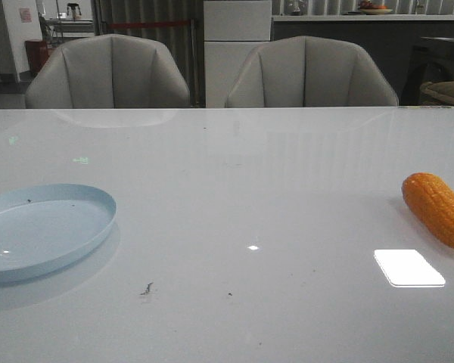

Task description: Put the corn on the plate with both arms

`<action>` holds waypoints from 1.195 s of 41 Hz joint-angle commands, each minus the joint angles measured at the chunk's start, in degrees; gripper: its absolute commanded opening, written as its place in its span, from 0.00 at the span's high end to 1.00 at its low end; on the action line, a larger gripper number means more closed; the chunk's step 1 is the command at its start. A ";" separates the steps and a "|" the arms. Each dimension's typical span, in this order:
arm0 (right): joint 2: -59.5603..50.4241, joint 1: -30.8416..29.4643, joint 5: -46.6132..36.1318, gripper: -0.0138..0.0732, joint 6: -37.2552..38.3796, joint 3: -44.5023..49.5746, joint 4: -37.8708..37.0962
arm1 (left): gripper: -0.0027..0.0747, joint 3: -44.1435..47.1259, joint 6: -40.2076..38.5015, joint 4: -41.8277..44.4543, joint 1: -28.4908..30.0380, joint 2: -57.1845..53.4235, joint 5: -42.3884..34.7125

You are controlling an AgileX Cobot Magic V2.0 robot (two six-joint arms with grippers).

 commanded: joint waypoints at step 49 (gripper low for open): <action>42.09 -0.05 23.01 0.39 -0.85 -8.84 4.19 | 0.25 -9.57 0.04 -4.63 -0.05 39.51 26.52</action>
